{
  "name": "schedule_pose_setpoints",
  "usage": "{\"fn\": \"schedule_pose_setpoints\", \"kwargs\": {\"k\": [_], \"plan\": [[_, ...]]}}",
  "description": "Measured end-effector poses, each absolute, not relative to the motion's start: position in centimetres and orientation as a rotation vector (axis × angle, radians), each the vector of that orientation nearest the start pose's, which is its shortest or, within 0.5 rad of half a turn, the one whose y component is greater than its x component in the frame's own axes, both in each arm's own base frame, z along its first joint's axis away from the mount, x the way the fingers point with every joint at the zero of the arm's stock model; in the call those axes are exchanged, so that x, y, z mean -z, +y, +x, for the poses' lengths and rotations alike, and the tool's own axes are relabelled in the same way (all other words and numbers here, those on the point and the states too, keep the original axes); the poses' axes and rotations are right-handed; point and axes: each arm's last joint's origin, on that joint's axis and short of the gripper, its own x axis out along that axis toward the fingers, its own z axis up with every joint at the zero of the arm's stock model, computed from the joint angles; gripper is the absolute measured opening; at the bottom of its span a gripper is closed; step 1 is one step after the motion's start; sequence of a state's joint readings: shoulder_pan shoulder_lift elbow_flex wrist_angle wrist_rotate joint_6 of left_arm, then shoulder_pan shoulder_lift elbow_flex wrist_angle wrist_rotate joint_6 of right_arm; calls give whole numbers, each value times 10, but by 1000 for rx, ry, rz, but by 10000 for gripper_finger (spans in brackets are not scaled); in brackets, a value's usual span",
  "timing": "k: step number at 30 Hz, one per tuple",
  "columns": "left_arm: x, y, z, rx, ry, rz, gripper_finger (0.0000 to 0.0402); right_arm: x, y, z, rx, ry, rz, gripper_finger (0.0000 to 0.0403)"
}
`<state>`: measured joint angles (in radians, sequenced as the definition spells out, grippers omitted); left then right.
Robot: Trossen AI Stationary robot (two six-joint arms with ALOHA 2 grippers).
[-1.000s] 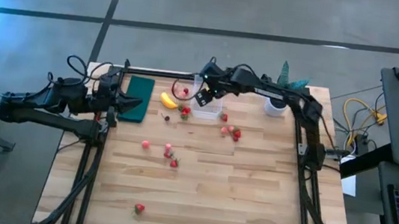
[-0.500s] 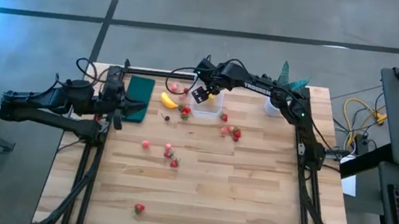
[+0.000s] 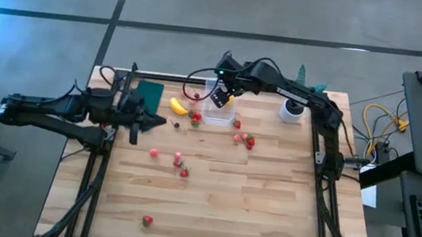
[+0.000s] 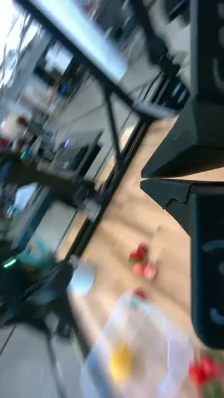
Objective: Pick and placing Produce into tupperware
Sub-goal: Put the pink peach into the transparent bin
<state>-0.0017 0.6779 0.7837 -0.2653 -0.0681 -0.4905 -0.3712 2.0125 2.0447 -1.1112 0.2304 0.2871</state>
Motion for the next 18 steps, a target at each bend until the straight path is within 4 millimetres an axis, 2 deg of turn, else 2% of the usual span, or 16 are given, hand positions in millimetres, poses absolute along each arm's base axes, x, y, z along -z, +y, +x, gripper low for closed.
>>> {"fn": "schedule_pose_setpoints", "kwargs": {"k": [3,9,18], "plan": [[-338,0,151,-62,159,-488,0,-339,-145,379,699,1023,301,279],[-338,1,152,-71,149,-488,0,-344,-120,361,704,1061,312,277],[-340,2,155,-92,127,-461,0,-323,-82,329,766,1117,402,274]]}}
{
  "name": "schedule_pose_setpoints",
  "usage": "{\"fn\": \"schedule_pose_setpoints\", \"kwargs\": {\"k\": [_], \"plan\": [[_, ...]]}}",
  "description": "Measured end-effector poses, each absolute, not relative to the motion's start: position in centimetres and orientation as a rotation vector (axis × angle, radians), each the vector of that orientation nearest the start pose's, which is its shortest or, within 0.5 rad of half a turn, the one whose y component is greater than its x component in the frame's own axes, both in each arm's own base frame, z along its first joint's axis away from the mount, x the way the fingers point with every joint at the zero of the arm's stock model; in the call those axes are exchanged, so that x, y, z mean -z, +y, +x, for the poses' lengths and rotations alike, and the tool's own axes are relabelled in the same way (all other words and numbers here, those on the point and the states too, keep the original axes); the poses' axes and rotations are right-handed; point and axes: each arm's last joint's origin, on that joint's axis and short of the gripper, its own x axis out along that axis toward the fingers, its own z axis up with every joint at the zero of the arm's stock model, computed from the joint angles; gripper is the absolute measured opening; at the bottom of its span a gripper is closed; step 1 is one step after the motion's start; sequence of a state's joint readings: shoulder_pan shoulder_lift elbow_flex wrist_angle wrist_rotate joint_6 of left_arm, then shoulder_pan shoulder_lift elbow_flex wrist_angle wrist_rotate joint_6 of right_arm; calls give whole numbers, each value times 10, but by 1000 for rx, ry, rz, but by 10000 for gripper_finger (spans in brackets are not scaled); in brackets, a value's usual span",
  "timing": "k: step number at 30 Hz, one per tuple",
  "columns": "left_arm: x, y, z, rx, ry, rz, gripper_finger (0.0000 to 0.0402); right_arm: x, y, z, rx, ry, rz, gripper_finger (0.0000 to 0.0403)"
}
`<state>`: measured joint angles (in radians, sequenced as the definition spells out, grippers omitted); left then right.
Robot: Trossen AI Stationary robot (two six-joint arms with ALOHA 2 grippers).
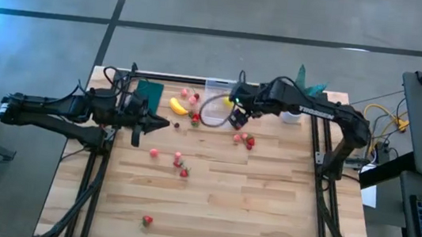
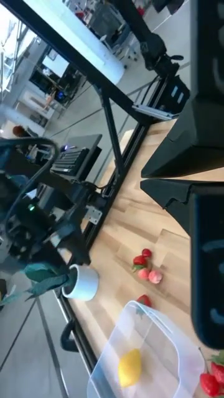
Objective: Pick and placing Produce into tupperware
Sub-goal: Put the pink peach into the transparent bin
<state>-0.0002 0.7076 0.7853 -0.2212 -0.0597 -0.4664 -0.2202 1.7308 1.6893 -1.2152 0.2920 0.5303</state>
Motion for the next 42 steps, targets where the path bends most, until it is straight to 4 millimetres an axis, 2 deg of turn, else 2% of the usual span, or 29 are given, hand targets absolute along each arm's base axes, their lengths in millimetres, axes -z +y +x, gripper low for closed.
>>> {"fn": "schedule_pose_setpoints", "kwargs": {"k": [10,14,18,25,33,37,40,42], "plan": [[-340,2,160,-89,140,-456,0,-292,-49,304,818,1164,486,272],[-343,1,159,-88,128,-510,0,-288,-39,299,831,1161,509,272],[-351,1,154,-71,100,-482,0,-289,-32,296,830,1140,531,268],[-376,2,141,-64,0,-461,0,-289,-30,295,827,1128,537,269],[-383,2,135,-73,-63,-420,0,-289,-30,295,824,1127,534,269],[-400,3,131,-38,-225,-460,0,-289,-29,296,820,1127,529,268],[-414,2,124,-2,-365,-424,0,-289,-29,296,819,1128,528,265],[-417,2,122,10,-391,-364,0,-289,-29,296,816,1130,524,265]]}}
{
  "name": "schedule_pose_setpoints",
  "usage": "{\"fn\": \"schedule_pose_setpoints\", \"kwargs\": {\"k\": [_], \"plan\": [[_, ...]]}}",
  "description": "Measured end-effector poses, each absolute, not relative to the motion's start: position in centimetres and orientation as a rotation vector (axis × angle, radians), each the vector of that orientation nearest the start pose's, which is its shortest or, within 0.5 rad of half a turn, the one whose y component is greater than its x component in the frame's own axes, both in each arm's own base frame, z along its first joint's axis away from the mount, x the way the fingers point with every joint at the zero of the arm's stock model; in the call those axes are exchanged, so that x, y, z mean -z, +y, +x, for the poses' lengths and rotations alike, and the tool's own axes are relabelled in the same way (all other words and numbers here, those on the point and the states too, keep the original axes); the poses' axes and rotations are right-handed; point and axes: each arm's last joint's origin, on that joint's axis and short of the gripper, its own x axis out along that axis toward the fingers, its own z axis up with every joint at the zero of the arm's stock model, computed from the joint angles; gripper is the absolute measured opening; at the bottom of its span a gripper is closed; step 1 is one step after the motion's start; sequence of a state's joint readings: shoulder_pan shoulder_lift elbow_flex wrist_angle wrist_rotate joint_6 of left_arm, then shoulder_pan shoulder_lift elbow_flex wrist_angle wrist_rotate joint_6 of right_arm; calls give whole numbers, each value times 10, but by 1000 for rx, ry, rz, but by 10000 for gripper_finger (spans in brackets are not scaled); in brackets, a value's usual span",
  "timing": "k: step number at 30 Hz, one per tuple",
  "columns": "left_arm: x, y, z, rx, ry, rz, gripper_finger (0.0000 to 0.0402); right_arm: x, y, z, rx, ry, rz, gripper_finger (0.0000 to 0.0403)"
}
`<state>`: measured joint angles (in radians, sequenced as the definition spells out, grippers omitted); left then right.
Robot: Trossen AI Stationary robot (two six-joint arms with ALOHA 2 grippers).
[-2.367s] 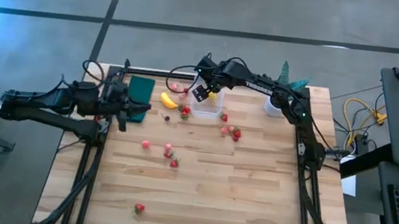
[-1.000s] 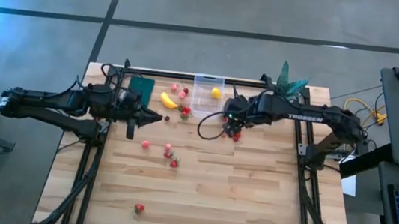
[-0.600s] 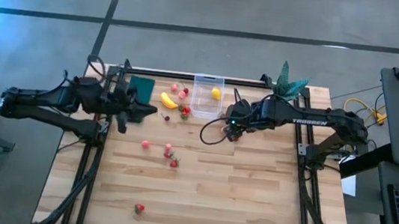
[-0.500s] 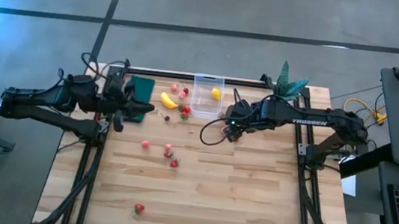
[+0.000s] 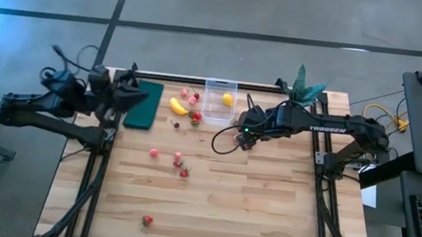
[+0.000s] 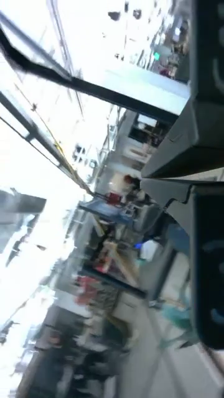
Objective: Pick and placing Produce into tupperware
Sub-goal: Put the pink peach into the transparent bin
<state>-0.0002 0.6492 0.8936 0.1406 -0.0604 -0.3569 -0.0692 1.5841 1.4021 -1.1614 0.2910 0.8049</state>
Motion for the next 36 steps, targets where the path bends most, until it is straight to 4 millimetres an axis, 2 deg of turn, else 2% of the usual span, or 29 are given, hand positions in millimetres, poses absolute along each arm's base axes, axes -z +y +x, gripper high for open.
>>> {"fn": "schedule_pose_setpoints", "kwargs": {"k": [2,4,8,12,15,18,22,27,30,36], "plan": [[-415,2,123,-10,-373,-338,0,-289,-29,296,814,1131,522,266],[-407,2,123,-43,-272,-337,0,-289,-27,296,811,1132,518,267],[-383,4,111,-150,102,-326,0,-290,-23,295,797,1133,509,267],[-352,4,114,-234,464,-316,0,-290,-21,295,793,1139,505,272],[-328,4,122,-274,657,-308,4,-290,-21,294,794,1140,504,277],[-301,4,132,-312,858,-290,25,-290,-21,294,794,1139,505,282],[-269,3,150,-302,1042,-264,76,-290,-21,294,793,1140,506,287],[-248,0,163,-189,1166,-76,126,-290,-19,294,789,1147,500,288],[-245,-3,170,-116,1147,15,133,-290,-15,293,782,1166,487,288],[-241,-4,168,-45,1121,74,134,-283,-3,288,766,1221,440,286]]}}
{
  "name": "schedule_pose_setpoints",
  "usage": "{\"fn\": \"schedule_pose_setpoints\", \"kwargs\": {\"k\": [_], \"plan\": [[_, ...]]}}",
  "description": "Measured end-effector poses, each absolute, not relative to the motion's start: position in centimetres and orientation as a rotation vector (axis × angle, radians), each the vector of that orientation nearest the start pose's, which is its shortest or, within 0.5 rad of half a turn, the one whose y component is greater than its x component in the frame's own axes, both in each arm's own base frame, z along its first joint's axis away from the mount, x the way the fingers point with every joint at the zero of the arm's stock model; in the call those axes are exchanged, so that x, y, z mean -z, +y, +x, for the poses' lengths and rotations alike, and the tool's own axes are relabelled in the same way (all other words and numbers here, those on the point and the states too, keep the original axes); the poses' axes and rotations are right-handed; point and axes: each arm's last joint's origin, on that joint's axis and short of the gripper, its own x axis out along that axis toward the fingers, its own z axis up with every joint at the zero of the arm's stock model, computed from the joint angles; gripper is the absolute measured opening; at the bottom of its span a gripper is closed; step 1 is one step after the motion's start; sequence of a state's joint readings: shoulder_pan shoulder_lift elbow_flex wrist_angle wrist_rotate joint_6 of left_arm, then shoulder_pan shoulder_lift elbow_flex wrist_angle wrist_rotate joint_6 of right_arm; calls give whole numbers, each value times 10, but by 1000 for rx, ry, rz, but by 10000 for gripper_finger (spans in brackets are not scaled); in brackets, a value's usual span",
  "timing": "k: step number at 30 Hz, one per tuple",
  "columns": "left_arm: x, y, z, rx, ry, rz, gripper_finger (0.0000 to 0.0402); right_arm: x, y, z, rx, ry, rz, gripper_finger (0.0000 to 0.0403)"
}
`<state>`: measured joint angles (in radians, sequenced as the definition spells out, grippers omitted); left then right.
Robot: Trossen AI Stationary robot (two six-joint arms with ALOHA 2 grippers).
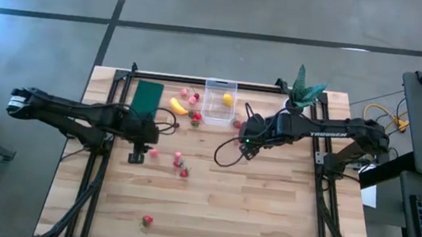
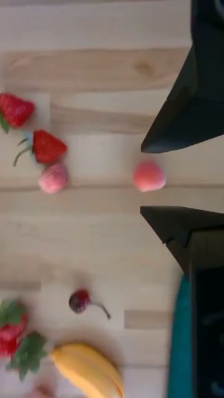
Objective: Pick and placing Produce into tupperware
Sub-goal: Put the pink peach into the transparent bin
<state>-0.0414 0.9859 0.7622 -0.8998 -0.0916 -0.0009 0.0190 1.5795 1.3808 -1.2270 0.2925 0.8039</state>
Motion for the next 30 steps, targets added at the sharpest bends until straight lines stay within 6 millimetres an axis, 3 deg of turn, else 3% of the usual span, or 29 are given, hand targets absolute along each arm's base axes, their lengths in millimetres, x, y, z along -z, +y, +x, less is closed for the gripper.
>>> {"fn": "schedule_pose_setpoints", "kwargs": {"k": [7,15,30], "plan": [[-230,-7,178,14,1043,45,134,-264,8,281,793,1270,403,290],[-203,-8,188,11,1169,-15,134,-244,24,272,824,1311,398,292],[-176,-6,197,-131,1315,-86,134,-242,36,270,852,1280,440,292]]}}
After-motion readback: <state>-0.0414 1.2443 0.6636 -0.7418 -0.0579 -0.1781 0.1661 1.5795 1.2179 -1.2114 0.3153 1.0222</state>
